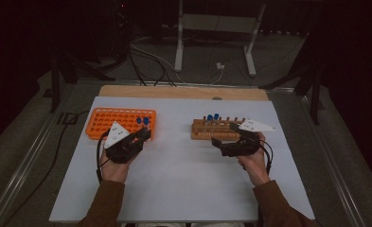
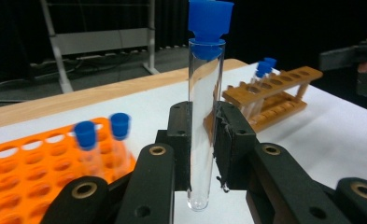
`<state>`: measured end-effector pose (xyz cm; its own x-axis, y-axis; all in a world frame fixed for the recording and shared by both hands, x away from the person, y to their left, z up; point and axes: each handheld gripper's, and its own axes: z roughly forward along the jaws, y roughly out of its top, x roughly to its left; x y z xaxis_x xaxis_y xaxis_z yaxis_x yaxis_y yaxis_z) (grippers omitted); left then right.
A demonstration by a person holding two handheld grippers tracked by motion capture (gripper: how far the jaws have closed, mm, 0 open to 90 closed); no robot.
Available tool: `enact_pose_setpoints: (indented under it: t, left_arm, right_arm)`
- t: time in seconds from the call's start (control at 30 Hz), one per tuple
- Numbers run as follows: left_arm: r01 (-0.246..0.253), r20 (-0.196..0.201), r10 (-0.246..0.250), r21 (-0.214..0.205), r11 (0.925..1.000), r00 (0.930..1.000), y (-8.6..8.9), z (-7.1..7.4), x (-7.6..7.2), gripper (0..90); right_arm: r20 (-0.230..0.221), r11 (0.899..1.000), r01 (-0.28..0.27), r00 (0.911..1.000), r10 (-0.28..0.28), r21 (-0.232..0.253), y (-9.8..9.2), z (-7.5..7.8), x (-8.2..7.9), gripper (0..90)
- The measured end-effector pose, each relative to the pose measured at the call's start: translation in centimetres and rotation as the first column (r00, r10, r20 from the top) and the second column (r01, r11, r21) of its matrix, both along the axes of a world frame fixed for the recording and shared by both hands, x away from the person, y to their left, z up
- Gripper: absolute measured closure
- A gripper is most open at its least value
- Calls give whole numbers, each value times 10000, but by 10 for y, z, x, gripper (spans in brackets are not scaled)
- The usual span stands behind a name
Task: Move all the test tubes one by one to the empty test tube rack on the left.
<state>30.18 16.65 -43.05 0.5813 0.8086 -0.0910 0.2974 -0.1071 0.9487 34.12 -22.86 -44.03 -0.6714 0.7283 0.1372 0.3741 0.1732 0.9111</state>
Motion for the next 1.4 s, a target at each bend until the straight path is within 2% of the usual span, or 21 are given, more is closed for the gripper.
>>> enact_pose_setpoints:
  t: [0.27,0.63,0.83,1.07,1.2,1.27,1.4]
  left_arm:
    - [-767,98,767,19,9971,9970,18,2,8,781]
    - [-1581,72,1580,262,9871,9874,27,-10,29,781]
    - [-1865,-29,1867,286,9820,9824,30,-16,41,782]
    - [-2175,-93,2183,558,9745,9758,32,-25,54,782]
    - [-2371,-252,2385,490,9702,9708,35,-31,60,782]
    - [-2402,-304,2413,359,9701,9700,36,-33,62,783]
    - [-2462,-321,2475,393,9684,9684,33,-36,66,782]
  right_arm:
    - [8,9996,171,9999,-171,227,-7,2,0,0]
    - [-23,9984,338,9994,-338,442,-13,3,0,0]
    - [-55,9982,350,9994,-348,487,-14,2,1,0]
    - [-69,9979,377,9993,-374,522,-14,1,1,0]
    - [-55,9979,385,9993,-383,527,-15,0,1,0]
    - [-52,9979,373,9993,-371,532,-15,0,1,0]
    - [-93,9980,367,9993,-362,509,-15,-1,2,0]
